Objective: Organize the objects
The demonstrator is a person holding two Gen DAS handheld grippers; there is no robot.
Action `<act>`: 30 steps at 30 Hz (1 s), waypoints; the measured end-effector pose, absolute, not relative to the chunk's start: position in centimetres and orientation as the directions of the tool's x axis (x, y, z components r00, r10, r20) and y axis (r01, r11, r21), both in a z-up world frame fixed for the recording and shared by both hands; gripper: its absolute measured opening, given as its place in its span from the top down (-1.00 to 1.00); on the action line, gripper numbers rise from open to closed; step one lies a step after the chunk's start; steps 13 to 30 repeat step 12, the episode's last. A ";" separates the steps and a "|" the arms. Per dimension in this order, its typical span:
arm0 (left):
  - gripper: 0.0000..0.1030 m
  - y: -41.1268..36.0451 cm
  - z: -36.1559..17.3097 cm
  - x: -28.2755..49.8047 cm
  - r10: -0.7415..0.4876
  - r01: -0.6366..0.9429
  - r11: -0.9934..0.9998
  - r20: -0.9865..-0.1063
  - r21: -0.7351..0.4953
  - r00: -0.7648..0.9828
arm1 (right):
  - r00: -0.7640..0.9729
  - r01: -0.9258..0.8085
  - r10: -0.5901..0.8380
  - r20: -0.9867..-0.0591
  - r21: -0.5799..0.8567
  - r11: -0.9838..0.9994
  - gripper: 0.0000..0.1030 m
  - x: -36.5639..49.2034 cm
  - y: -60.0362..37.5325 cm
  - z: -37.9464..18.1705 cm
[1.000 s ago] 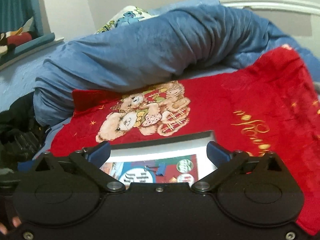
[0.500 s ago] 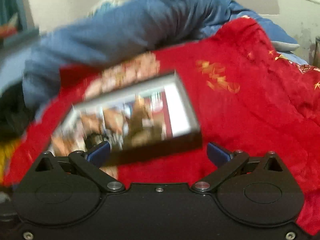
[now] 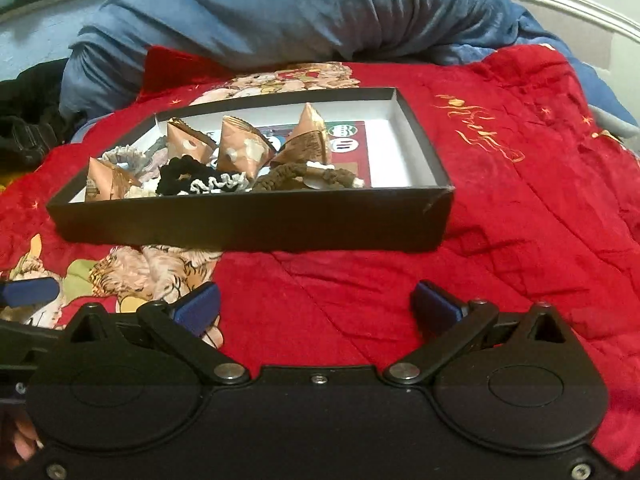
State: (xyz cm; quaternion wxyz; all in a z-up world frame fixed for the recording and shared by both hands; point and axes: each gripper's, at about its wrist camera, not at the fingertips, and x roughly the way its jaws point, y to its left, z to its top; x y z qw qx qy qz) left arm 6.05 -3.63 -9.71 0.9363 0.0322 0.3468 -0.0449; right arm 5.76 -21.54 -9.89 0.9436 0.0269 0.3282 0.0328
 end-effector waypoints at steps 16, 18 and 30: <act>-1.00 -2.7 -9.8 5.2 0.047 -0.007 0.998 -0.636 0.065 0.770 | 0.772 -0.022 0.001 -0.636 -0.025 0.999 -1.00 6.2 -21.3 -10.0; -1.00 -2.7 -9.8 5.2 0.047 -0.007 0.998 -0.636 0.065 0.770 | 0.772 -0.022 0.001 -0.636 -0.025 0.999 -1.00 6.2 -21.3 -10.0; -1.00 -2.7 -9.8 5.2 0.047 -0.007 0.998 -0.636 0.065 0.770 | 0.772 -0.022 0.001 -0.636 -0.025 0.999 -1.00 6.2 -21.3 -10.0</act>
